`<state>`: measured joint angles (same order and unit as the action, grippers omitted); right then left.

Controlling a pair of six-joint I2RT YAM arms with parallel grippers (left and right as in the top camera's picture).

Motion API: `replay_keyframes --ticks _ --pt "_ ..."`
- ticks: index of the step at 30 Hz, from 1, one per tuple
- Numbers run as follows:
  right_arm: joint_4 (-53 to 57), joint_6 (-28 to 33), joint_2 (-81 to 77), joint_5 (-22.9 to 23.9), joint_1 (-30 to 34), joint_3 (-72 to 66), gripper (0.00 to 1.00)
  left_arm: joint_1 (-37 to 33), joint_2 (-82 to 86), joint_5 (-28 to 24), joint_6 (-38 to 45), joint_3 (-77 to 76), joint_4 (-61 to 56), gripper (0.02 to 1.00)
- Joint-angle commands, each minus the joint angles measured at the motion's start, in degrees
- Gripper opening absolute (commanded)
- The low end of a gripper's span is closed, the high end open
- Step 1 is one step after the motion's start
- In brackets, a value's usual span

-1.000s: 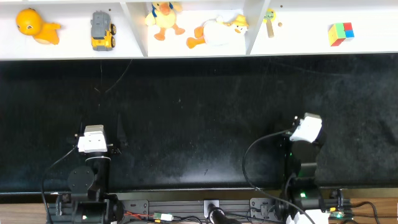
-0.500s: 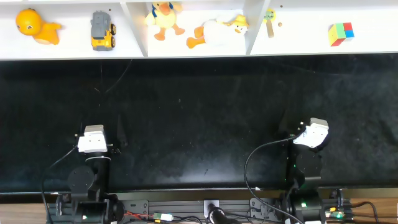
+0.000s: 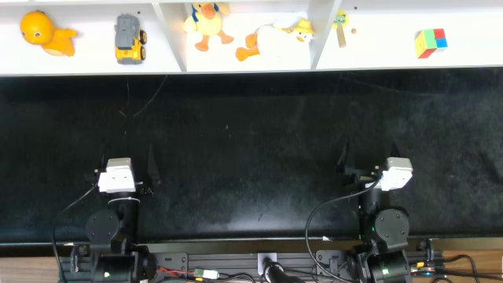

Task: Store Toys

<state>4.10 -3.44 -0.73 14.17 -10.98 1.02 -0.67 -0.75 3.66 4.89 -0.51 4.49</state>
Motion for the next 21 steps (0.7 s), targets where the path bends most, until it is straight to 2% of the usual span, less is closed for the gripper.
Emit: replay_keyframes --ticks 1,6,21 --pt "0.68 -0.42 0.55 -9.25 2.84 -0.55 0.996 0.37 0.59 -0.37 1.09 0.04 0.17 0.996" --pt "1.05 -0.42 0.55 -13.99 8.81 -0.55 0.996 0.37 0.59 -0.37 1.09 0.04 0.17 0.998" --pt "0.79 -0.42 0.55 -13.97 9.94 -0.55 0.996 0.37 0.59 -0.37 1.07 0.04 0.17 0.998"
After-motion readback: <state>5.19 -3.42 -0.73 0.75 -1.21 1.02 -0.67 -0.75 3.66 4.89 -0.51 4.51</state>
